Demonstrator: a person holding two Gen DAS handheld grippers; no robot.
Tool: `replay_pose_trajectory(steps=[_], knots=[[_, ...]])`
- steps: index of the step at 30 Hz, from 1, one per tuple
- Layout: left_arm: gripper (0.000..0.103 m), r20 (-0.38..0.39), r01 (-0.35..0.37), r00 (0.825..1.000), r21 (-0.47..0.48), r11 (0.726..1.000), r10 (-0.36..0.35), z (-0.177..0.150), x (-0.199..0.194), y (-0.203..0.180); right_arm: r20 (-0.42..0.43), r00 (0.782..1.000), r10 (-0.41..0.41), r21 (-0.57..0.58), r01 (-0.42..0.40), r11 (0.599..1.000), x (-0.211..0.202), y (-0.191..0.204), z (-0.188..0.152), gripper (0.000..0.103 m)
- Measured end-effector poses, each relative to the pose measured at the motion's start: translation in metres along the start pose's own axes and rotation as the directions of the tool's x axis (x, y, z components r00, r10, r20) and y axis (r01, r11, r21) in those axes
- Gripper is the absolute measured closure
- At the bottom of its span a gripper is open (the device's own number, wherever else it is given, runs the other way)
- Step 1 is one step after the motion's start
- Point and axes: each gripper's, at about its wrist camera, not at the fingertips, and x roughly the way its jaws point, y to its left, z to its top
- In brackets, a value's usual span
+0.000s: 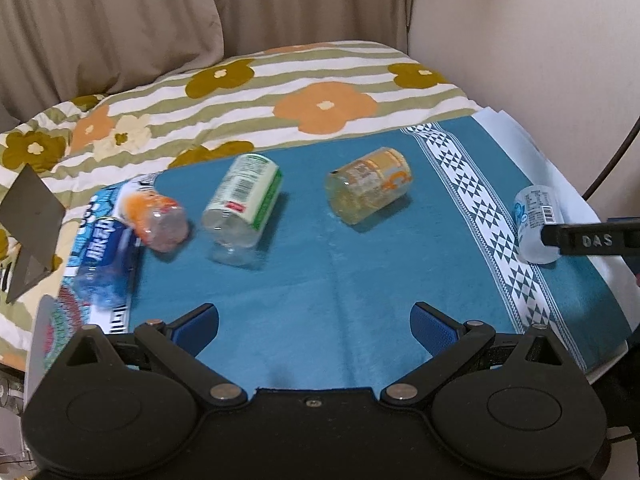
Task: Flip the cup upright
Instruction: 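Move the right gripper to the clear plastic cup and close on it, then lift the cup with the right gripper and carry it toward the left tool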
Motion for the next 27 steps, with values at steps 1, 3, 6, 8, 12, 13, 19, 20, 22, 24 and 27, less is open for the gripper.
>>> replay_pose_trajectory(steps=[1,3,6,8,12,13,19,20,22,24,27], knots=[[0.0,-0.007,0.001,1.0,-0.001,1.0,-0.001,0.001,0.004,-0.003,0.002,1.0,0.004,0.006,-0.004,1.0,0.007,-0.004,0.002,0.0],[0.0,-0.024,0.001,1.0,-0.002,1.0,-0.001,0.002,0.014,-0.009,-0.001,1.0,0.02,0.016,-0.02,1.0,0.02,-0.008,0.006,0.0],[0.0,-0.048,-0.005,0.999,0.003,1.0,0.005,0.003,0.027,-0.018,-0.009,0.999,0.037,0.017,-0.037,0.999,0.037,-0.009,0.011,0.0],[0.0,-0.061,-0.008,0.998,0.006,1.0,0.008,0.004,0.035,-0.022,-0.015,0.999,0.048,0.012,-0.047,0.999,0.047,-0.01,0.013,0.0],[0.0,-0.079,-0.011,0.997,0.012,1.0,0.012,0.007,0.047,-0.029,-0.037,0.996,0.077,0.016,-0.077,0.997,0.064,-0.008,0.016,0.0],[0.0,-0.083,-0.01,0.996,0.013,1.0,0.011,0.008,0.049,-0.031,-0.042,0.996,0.081,0.019,-0.08,0.997,0.067,-0.008,0.016,0.0],[0.0,-0.097,0.004,0.995,0.029,1.0,-0.001,0.014,0.062,-0.041,-0.069,0.993,0.092,0.03,-0.09,0.995,0.079,-0.01,0.016,0.013],[0.0,-0.098,0.006,0.995,0.033,0.999,-0.003,0.014,0.064,-0.043,-0.076,0.993,0.095,0.031,-0.093,0.995,0.081,-0.01,0.015,0.016],[0.0,-0.1,0.009,0.995,0.04,0.999,-0.005,0.015,0.066,-0.045,-0.091,0.991,0.101,0.033,-0.098,0.995,0.084,-0.011,0.013,0.026],[0.0,-0.102,0.01,0.995,0.043,0.999,-0.006,0.015,0.068,-0.046,-0.094,0.99,0.107,0.034,-0.104,0.994,0.086,-0.013,0.012,0.026],[0.0,-0.103,0.012,0.995,0.041,0.999,-0.007,0.015,0.068,-0.045,-0.093,0.989,0.111,0.027,-0.109,0.994,0.085,-0.012,0.011,0.027]])
